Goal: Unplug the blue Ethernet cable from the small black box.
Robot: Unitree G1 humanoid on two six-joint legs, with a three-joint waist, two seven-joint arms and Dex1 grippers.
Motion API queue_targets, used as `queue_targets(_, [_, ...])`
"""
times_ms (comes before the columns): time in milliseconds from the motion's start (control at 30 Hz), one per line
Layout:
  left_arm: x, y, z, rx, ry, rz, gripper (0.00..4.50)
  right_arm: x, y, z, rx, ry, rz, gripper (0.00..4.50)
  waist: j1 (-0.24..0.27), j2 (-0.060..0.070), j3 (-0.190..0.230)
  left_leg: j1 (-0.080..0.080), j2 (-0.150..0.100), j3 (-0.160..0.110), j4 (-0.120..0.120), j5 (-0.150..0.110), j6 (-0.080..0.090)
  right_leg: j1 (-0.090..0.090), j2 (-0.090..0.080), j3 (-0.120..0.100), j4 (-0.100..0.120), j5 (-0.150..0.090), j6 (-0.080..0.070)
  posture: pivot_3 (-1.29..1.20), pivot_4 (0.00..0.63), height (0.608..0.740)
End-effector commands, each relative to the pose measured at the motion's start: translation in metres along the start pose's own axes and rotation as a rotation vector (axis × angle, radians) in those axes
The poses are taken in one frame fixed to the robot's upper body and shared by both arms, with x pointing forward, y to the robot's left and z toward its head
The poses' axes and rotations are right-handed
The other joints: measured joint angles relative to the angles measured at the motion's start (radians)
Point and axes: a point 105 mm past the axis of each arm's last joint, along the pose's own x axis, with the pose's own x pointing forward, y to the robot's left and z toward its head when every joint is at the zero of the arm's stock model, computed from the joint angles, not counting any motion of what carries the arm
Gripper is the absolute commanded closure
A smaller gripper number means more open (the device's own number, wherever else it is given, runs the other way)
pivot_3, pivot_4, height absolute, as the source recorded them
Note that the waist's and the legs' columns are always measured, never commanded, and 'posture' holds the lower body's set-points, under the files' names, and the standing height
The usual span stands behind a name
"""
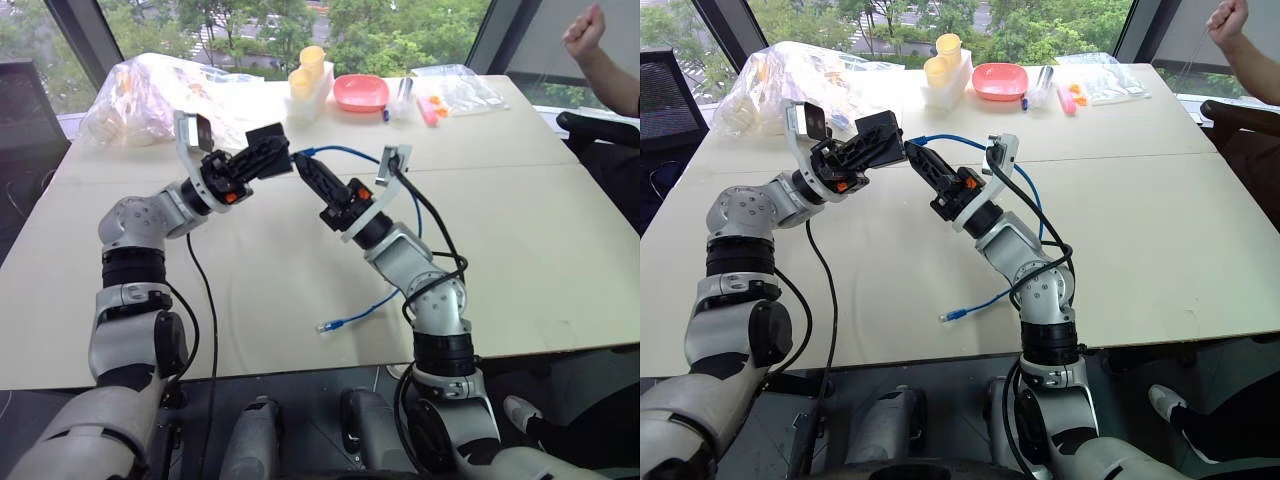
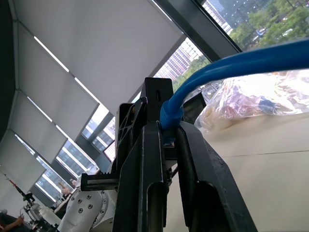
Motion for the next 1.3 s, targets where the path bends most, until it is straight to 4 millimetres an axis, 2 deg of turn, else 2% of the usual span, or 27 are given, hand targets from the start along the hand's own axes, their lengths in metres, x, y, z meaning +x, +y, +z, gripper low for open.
queue_targets(33, [0.004, -0.009, 0.007, 0.044, -0.005, -0.028, 3.95, 0.005, 0.014, -0.005, -0.029, 0.029, 0.056, 4.23, 0.0, 0.0, 0.0, 0.0, 0.0, 0.0, 0.0, 0.0, 0.0, 0.0, 0.0, 0.0, 0.0, 0.0, 0.0, 0.0, 0.15, 0.74])
queue_targets(200, [0.003, -0.008, 0.008, 0.056, -0.002, -0.017, 3.95, 0.005, 0.01, -0.007, -0.073, 0.04, 0.038, 4.23, 0.0, 0.0, 0.0, 0.0, 0.0, 0.0, 0.0, 0.0, 0.0, 0.0, 0.0, 0.0, 0.0, 0.0, 0.0, 0.0, 0.15, 0.74])
queue_targets(333, [-0.011, -0.009, 0.024, 0.1, -0.033, 0.027, 3.95, -0.006, -0.011, 0.024, -0.071, -0.083, -0.06, 4.23, -0.001, 0.0, 0.0, 0.0, 0.0, 0.0, 0.0, 0.0, 0.0, 0.0, 0.0, 0.0, 0.0, 0.0, 0.0, 0.0, 0.15, 0.74])
queue_targets(400, [-0.021, -0.011, 0.035, 0.13, -0.047, 0.059, 3.95, -0.018, -0.025, 0.045, -0.096, -0.138, -0.116, 4.23, -0.001, 0.0, 0.0, 0.0, 0.0, 0.0, 0.0, 0.0, 0.0, 0.0, 0.0, 0.0, 0.0, 0.0, 0.0, 0.0, 0.15, 0.74])
queue_targets(533, [-0.031, -0.015, 0.045, 0.158, -0.04, 0.092, 3.95, -0.033, -0.038, 0.067, -0.12, -0.184, -0.163, 4.23, 0.0, 0.0, 0.0, 0.0, 0.0, 0.0, 0.0, 0.0, 0.0, 0.0, 0.0, 0.0, -0.001, 0.0, 0.0, 0.0, 0.15, 0.74])
queue_targets(600, [-0.032, -0.016, 0.045, 0.161, -0.026, 0.097, 3.95, -0.036, -0.04, 0.072, -0.13, -0.191, -0.173, 4.23, 0.0, 0.0, 0.0, 0.0, 0.0, 0.0, -0.001, 0.0, 0.0, 0.0, 0.0, 0.0, -0.001, 0.0, 0.0, 0.0, 0.15, 0.74])
queue_targets(767, [-0.031, -0.017, 0.044, 0.158, -0.021, 0.087, 3.95, -0.035, -0.041, 0.071, -0.127, -0.188, -0.169, 4.23, 0.002, 0.0, 0.0, -0.001, 0.0, 0.0, -0.002, 0.0, 0.0, 0.0, -0.001, 0.0, -0.005, 0.0, 0.0, 0.0, 0.15, 0.74])
queue_targets(833, [-0.027, -0.017, 0.043, 0.154, -0.028, 0.076, 3.95, -0.03, -0.035, 0.063, -0.113, -0.162, -0.137, 4.23, 0.002, 0.0, 0.0, -0.001, 0.0, 0.0, -0.003, 0.0, 0.0, 0.0, 0.0, 0.0, -0.005, 0.0, 0.0, 0.0, 0.15, 0.74])
queue_targets(1000, [-0.014, -0.015, 0.036, 0.136, -0.028, 0.038, 3.95, -0.018, -0.005, 0.027, -0.057, -0.048, 0.011, 4.23, 0.0, 0.0, 0.0, -0.001, 0.0, 0.0, -0.003, 0.0, 0.001, 0.0, 0.0, 0.0, -0.004, 0.0, 0.001, 0.0, 0.15, 0.74])
queue_targets(1100, [-0.006, -0.016, 0.032, 0.121, -0.029, 0.005, 3.95, -0.014, 0.011, 0.011, -0.035, -0.005, 0.069, 2.93, 0.001, 0.0, 0.0, -0.001, 0.0, 0.0, -0.003, -0.001, 0.001, 0.0, 0.0, 0.0, -0.005, 0.001, 0.002, 0.0, 0.15, 0.74])
queue_targets(1233, [0.004, -0.016, 0.02, 0.075, -0.012, -0.038, 3.95, -0.007, 0.016, -0.004, 0.007, 0.023, 0.078, 0.91, 0.001, 0.0, 0.0, -0.001, 0.0, 0.0, -0.002, -0.001, 0.001, 0.0, 0.0, 0.0, -0.005, 0.0, 0.0, 0.0, 0.15, 0.74])
queue_targets(1300, [0.006, -0.017, 0.015, 0.058, -0.005, -0.05, 3.95, -0.005, 0.015, -0.004, 0.014, 0.016, 0.075, 0.91, 0.001, 0.0, 0.0, -0.002, 0.0, 0.0, -0.002, -0.001, 0.001, 0.0, 0.0, 0.0, -0.005, 0.0, 0.0, 0.0, 0.15, 0.74])
